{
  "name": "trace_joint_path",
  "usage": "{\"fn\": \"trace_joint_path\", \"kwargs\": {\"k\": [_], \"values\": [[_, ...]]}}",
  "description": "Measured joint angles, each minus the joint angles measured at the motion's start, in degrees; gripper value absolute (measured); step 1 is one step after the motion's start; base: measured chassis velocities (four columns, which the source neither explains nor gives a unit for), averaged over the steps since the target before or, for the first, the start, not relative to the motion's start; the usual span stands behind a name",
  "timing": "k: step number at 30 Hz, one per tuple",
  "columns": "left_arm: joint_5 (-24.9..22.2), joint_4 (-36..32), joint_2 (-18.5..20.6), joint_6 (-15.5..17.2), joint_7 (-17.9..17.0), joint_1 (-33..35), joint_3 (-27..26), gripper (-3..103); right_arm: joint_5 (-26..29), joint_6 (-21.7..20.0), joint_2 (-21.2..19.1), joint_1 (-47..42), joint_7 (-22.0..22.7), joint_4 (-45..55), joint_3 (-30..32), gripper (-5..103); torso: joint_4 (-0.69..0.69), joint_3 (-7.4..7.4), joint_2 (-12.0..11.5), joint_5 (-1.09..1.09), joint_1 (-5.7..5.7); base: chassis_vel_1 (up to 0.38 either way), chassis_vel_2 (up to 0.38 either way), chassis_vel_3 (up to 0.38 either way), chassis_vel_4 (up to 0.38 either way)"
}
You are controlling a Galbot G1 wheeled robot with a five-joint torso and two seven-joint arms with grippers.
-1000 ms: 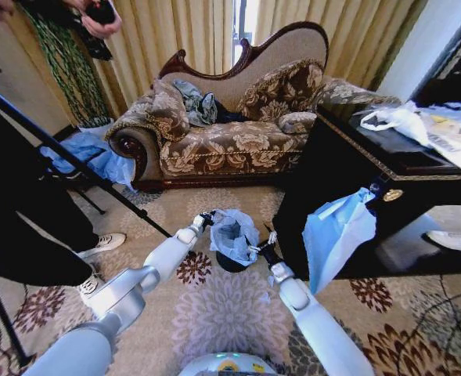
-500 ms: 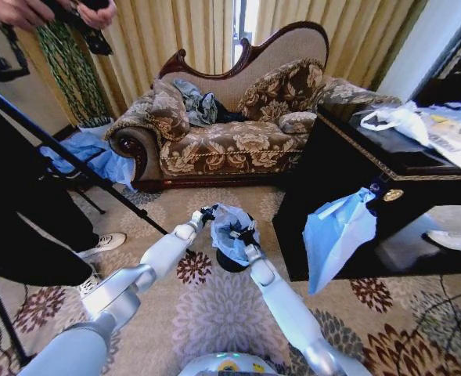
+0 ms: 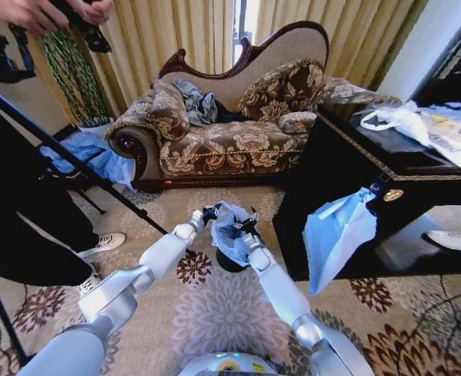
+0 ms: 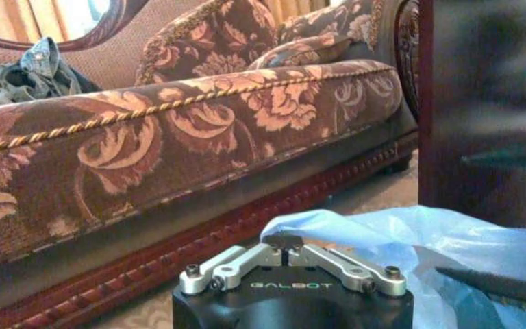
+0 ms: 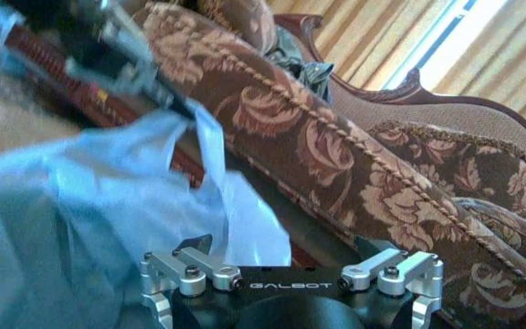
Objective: Place a garbage bag over the trash bin.
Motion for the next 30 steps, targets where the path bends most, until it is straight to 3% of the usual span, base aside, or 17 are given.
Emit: {"fn": "trace_joint_path", "kwargs": {"k": [20, 30], "values": [[-1.5, 3.3, -0.3, -2.1, 2.7, -1.9, 0.4, 0, -1.6, 1.6, -0.7, 4.1, 2.8, -4.5, 2.0, 100, 0.0, 0.0, 0.0, 0.0, 0.0, 0.0, 0.0, 0.0, 0.0], [-1.3, 5.7, 0.2, -2.6, 2.6, -2.9, 4.5, 0, -1.2, 6.5, -0.7, 6.5, 2.3, -9.7, 4.0, 100, 0.01, 0.0, 0.0, 0.0, 0.0, 0.0, 0.0, 0.0, 0.0]]}}
